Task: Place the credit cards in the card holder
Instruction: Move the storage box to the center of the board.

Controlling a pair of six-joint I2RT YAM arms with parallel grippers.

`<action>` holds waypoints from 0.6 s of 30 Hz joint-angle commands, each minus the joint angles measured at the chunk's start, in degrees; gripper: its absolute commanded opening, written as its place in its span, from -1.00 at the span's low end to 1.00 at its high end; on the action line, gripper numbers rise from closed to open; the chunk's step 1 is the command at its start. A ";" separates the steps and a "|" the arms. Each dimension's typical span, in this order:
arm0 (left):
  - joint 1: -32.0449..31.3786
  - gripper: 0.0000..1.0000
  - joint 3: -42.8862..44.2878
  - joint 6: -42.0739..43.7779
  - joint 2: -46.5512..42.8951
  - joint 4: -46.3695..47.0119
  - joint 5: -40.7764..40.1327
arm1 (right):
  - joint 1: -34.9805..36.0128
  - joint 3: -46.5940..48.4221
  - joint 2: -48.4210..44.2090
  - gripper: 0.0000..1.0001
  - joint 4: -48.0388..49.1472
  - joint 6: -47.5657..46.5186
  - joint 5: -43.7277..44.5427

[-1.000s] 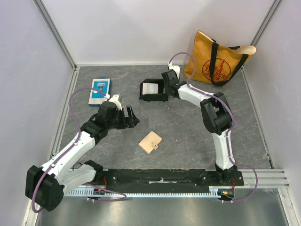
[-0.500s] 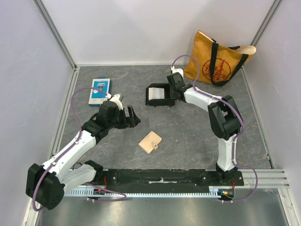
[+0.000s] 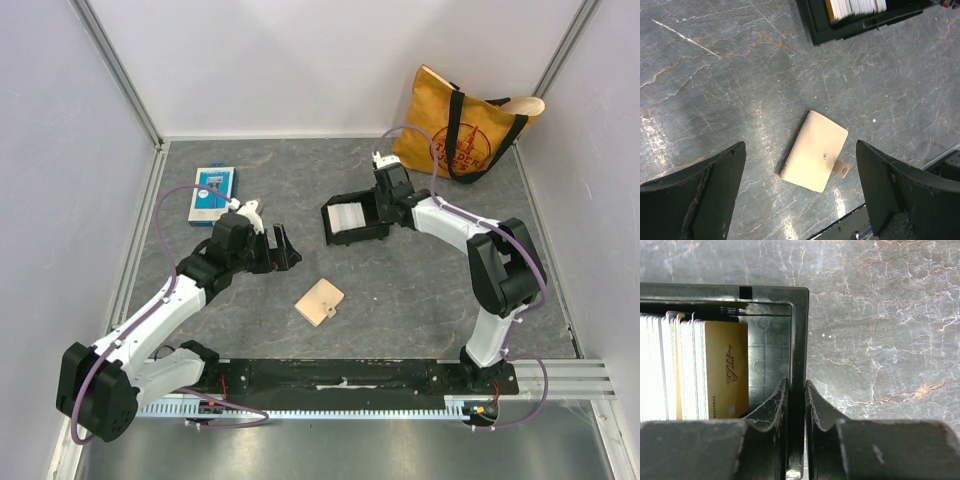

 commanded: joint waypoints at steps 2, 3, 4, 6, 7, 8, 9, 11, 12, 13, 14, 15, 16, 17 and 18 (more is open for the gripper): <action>0.40 0.91 1.32 1.10 0.61 3.05 2.45 | -1.54 -4.08 -5.78 -0.93 -0.29 -9.42 -8.50; 0.48 0.91 1.32 1.10 0.70 3.23 2.80 | -1.80 -4.79 -6.13 -0.95 -0.11 -10.13 -9.47; 0.40 0.91 1.23 1.01 0.87 3.32 3.15 | -2.15 -5.32 -6.48 -0.98 -0.29 -10.92 -10.52; 0.40 0.91 1.23 1.01 1.22 3.58 3.59 | -2.85 -6.37 -6.92 -0.99 -0.46 -12.42 -11.93; 0.40 0.91 1.23 1.10 1.31 3.67 3.85 | -3.12 -6.81 -7.19 -0.99 -0.55 -13.29 -12.72; 0.40 0.91 1.23 1.10 1.31 3.84 4.21 | -3.73 -7.34 -7.54 -0.99 -0.55 -14.26 -14.12; 0.31 0.91 1.15 1.27 1.58 4.02 4.47 | -4.00 -7.69 -7.71 -0.99 -0.64 -14.88 -14.57; 0.48 0.91 1.06 1.71 1.75 4.55 5.35 | -4.44 -7.96 -8.07 -0.96 -1.17 -16.90 -16.50; 0.40 0.91 0.97 1.89 1.84 4.72 5.61 | -4.53 -8.22 -8.07 -0.95 -1.17 -17.60 -16.86; 0.31 0.91 0.88 2.24 1.93 4.90 6.05 | -4.70 -8.22 -8.07 -0.94 -1.34 -18.31 -16.95; 0.48 0.91 0.97 2.42 2.19 4.90 6.40 | -4.88 -8.22 -8.07 -0.94 -1.34 -18.92 -17.30; 0.48 0.91 1.06 2.59 2.37 4.90 6.84 | -5.05 -8.05 -7.89 -0.92 -1.34 -19.62 -17.30; 0.40 0.92 1.14 2.86 2.63 4.90 7.11 | -5.23 -7.79 -7.89 -0.91 -1.25 -19.98 -17.30; 0.48 0.91 1.14 2.95 2.89 4.90 7.37 | -5.32 -7.52 -7.63 -0.90 -1.34 -20.51 -17.30; 0.40 0.91 1.06 2.95 2.98 4.99 7.55 | -5.41 -7.00 -7.28 -0.89 -1.52 -20.95 -17.30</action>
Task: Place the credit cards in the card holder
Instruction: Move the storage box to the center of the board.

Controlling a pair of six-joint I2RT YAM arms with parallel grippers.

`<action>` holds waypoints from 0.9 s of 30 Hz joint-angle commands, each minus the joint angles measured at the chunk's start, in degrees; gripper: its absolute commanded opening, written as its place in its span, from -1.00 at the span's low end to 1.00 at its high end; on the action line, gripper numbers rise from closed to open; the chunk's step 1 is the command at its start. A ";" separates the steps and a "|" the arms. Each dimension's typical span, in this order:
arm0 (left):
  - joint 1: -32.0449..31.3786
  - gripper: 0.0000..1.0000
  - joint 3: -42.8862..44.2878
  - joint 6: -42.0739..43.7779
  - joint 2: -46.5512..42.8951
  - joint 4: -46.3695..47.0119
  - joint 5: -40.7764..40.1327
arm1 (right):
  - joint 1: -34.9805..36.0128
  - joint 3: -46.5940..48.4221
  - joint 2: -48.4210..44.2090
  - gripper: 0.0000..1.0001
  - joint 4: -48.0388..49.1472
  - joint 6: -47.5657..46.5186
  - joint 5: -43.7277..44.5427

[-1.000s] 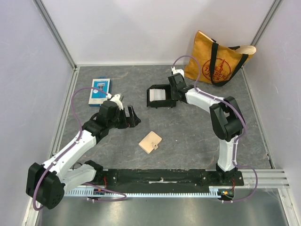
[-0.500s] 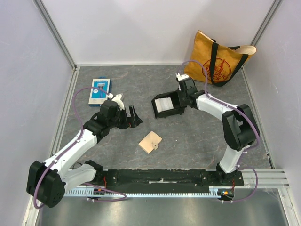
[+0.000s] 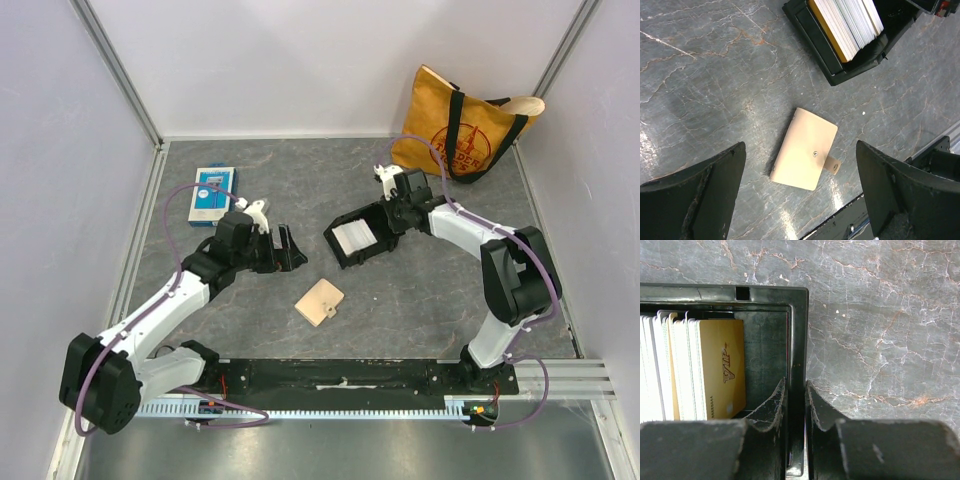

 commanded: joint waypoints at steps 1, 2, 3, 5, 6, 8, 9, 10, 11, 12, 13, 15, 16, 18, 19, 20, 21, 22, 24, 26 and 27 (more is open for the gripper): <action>0.40 0.91 0.97 2.64 1.02 2.37 2.94 | -0.58 1.05 -1.20 -0.88 -1.65 -6.30 -1.26; 0.48 0.92 1.06 2.73 1.19 2.37 3.02 | -0.67 1.23 -0.85 -0.86 -1.82 -7.00 -1.26; 0.40 0.91 1.06 2.82 1.37 2.45 3.37 | -0.93 1.49 -0.41 -0.84 -2.17 -7.62 -1.26; 0.40 0.92 0.97 3.17 1.54 2.80 3.90 | -1.10 2.37 0.55 -0.81 -3.40 -8.76 -1.26; 0.40 0.91 0.97 3.34 1.63 2.89 4.34 | -1.19 3.07 1.17 -0.78 -4.19 -9.03 -1.26; 0.40 0.92 1.06 3.61 1.90 3.07 4.87 | -1.72 4.74 2.75 -0.74 -6.39 -9.91 -1.26; 0.40 0.91 0.97 3.69 2.16 3.16 5.31 | -1.81 5.53 3.28 -0.74 -7.27 -10.35 -3.34; 0.31 0.91 0.97 3.87 2.34 3.24 5.66 | -1.98 6.14 3.63 -0.71 -7.62 -10.70 -3.63; 0.40 0.92 0.97 4.05 2.51 3.33 5.92 | -2.07 6.67 3.90 -0.71 -7.89 -10.79 -3.89; 0.31 0.92 1.06 3.96 2.69 3.42 6.10 | -2.25 7.20 3.90 -0.70 -8.50 -11.40 -5.11; 0.40 0.92 1.06 4.13 2.78 3.42 6.19 | -2.34 7.47 3.99 -0.70 -8.59 -11.67 -5.47; 0.31 0.91 1.06 4.05 3.04 3.42 6.28 | -2.34 9.13 4.34 -0.66 -10.25 -11.32 -5.47; 0.40 0.91 0.97 4.13 2.95 3.42 6.28 | -2.42 9.66 4.60 -0.64 -11.39 -10.97 -5.65; 0.40 0.92 0.97 4.14 3.13 3.51 6.28 | -2.51 10.19 4.78 -0.57 -12.46 -10.00 -5.65; 0.40 0.92 1.06 4.14 3.22 3.59 6.36 | -2.69 10.11 4.78 -0.43 -12.98 -9.91 -6.35; 0.40 0.92 0.97 4.05 3.39 3.60 6.45 | -2.86 9.84 4.60 -0.35 -13.42 -9.91 -7.22; 0.40 0.91 1.14 4.05 3.57 3.68 6.54 | -2.86 9.49 4.51 -0.29 -13.51 -9.83 -7.58; 0.40 0.91 1.14 4.05 3.83 3.68 6.63 | -2.95 9.23 4.51 -0.21 -13.51 -9.74 -7.76; 0.31 0.92 1.06 4.05 3.92 3.77 6.89 | -3.13 9.49 4.43 -0.06 -13.51 -9.21 -7.50; 0.40 0.91 1.14 4.13 4.09 3.77 7.16 | -3.74 9.75 3.73 0.00 -12.81 -8.42 -8.02; 0.40 0.91 1.06 4.14 4.01 3.77 7.07 | -4.00 10.28 3.37 0.05 -12.72 -8.24 -7.68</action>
